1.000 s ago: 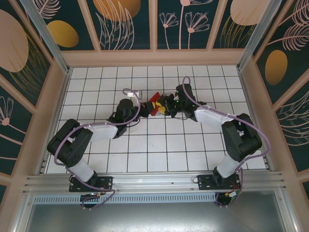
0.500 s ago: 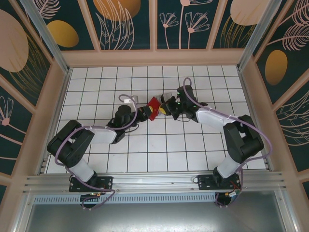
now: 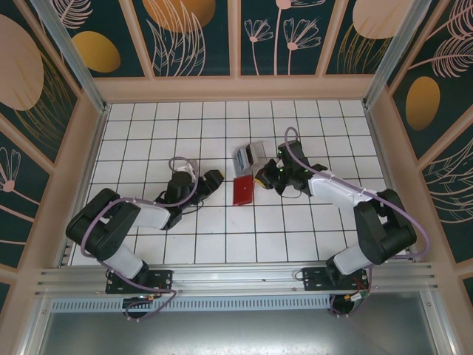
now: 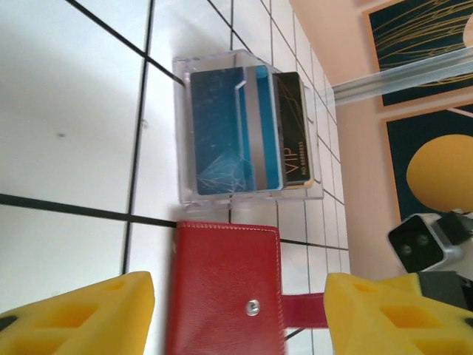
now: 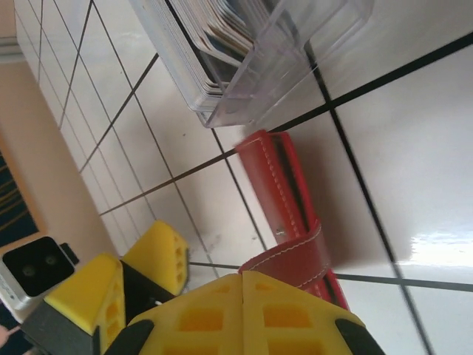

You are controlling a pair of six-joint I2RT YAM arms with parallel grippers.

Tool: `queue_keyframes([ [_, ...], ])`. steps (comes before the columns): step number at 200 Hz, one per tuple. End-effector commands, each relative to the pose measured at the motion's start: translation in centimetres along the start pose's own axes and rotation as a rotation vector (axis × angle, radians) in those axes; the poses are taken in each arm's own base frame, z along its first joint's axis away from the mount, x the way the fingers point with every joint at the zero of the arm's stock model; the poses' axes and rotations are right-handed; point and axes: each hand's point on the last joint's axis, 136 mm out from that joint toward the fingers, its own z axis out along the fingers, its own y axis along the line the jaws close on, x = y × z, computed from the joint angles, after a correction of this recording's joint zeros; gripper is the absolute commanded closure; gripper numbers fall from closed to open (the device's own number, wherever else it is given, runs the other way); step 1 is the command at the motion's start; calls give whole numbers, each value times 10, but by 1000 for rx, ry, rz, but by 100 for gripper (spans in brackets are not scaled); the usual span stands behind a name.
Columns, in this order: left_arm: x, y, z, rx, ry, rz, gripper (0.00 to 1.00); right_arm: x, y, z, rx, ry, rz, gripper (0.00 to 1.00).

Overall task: Put the credit cards into the card holder
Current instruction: Open the button on the card holder, then open the card holder at the center of the table.

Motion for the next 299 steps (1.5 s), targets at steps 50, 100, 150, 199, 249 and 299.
queue_keyframes([
  [50,44,-6,19,41,411,208,31,12,0,-8,39,26,-211,100],
  [100,61,0,22,67,498,96,30,22,43,-11,-56,36,-267,100],
  [150,65,-9,19,107,542,127,30,30,62,-5,-111,56,-292,100],
  [199,63,-11,18,107,532,142,30,32,64,5,-128,82,-292,100],
  [249,66,-5,21,85,561,170,34,32,63,15,-122,106,-290,100],
  [299,59,-19,19,120,542,209,30,28,77,12,-138,98,-321,100],
])
